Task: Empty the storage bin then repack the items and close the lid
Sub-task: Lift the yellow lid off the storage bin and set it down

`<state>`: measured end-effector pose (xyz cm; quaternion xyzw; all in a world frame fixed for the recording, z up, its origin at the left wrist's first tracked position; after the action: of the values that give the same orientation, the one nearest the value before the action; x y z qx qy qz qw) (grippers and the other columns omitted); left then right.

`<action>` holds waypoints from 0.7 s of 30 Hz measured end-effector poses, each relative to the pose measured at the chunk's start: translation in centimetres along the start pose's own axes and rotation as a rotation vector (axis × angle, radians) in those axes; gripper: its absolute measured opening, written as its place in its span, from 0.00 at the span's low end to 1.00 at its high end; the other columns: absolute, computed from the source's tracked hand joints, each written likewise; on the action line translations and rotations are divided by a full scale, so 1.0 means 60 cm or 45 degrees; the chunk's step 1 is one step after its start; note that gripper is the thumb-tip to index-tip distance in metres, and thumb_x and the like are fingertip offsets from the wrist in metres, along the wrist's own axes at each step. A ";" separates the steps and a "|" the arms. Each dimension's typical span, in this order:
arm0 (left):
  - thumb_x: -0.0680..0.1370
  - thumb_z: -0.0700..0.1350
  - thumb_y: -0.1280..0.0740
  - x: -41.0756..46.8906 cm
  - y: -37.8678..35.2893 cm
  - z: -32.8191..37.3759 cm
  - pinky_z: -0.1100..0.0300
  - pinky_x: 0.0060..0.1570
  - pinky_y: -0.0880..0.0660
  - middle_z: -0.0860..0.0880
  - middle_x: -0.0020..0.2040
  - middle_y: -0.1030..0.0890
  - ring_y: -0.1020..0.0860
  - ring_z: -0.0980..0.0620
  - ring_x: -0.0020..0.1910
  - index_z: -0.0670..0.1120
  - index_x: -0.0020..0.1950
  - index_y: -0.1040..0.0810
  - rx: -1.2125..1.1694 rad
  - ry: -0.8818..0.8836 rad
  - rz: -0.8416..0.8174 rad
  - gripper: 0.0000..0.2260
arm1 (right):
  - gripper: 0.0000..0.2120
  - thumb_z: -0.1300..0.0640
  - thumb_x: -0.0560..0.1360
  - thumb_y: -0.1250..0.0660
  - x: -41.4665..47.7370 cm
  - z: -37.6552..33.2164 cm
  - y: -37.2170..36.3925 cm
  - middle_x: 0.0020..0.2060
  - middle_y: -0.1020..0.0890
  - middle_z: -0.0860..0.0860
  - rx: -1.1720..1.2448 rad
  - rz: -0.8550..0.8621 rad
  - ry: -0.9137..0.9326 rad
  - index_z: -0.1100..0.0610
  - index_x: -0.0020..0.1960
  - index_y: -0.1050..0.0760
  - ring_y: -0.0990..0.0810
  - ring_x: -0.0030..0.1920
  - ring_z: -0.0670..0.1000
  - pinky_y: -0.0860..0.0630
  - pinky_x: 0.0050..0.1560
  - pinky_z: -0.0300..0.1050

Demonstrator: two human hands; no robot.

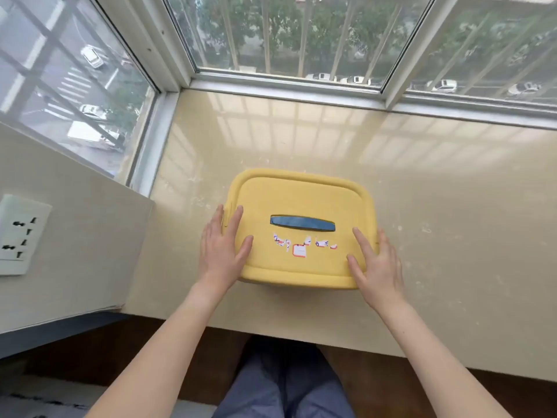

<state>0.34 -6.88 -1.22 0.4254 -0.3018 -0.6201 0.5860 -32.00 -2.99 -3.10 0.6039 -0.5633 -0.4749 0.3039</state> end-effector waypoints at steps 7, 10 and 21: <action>0.78 0.51 0.33 -0.017 -0.021 -0.027 0.48 0.68 0.35 0.41 0.70 0.33 0.36 0.43 0.70 0.52 0.77 0.37 -0.225 0.204 0.011 0.28 | 0.26 0.48 0.79 0.36 -0.004 0.051 -0.050 0.75 0.42 0.55 0.546 -0.173 -0.296 0.42 0.75 0.38 0.44 0.76 0.52 0.43 0.70 0.45; 0.77 0.51 0.32 -0.021 -0.013 -0.027 0.51 0.68 0.37 0.43 0.71 0.32 0.36 0.46 0.70 0.54 0.76 0.35 -0.269 0.253 0.045 0.27 | 0.26 0.51 0.77 0.32 -0.003 0.055 -0.039 0.74 0.38 0.54 0.624 -0.154 -0.358 0.44 0.74 0.34 0.40 0.75 0.52 0.42 0.71 0.44; 0.76 0.48 0.28 -0.059 0.059 0.001 0.60 0.64 0.36 0.50 0.66 0.31 0.32 0.52 0.67 0.54 0.70 0.27 -0.594 0.227 0.055 0.23 | 0.29 0.52 0.71 0.24 -0.076 0.042 0.072 0.66 0.25 0.49 0.802 0.060 -0.417 0.44 0.70 0.28 0.27 0.64 0.50 0.30 0.65 0.49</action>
<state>1.81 -3.85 2.54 0.3251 -0.1067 -0.6204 0.7057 -35.60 1.04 0.94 0.5706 -0.7372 -0.3613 0.0193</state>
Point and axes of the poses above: each hand's wrist, its own x-axis towards the middle knuckle, its own y-axis out of the back of the hand, z = x × y, the point moved 7 cm from there along x, towards the middle knuckle
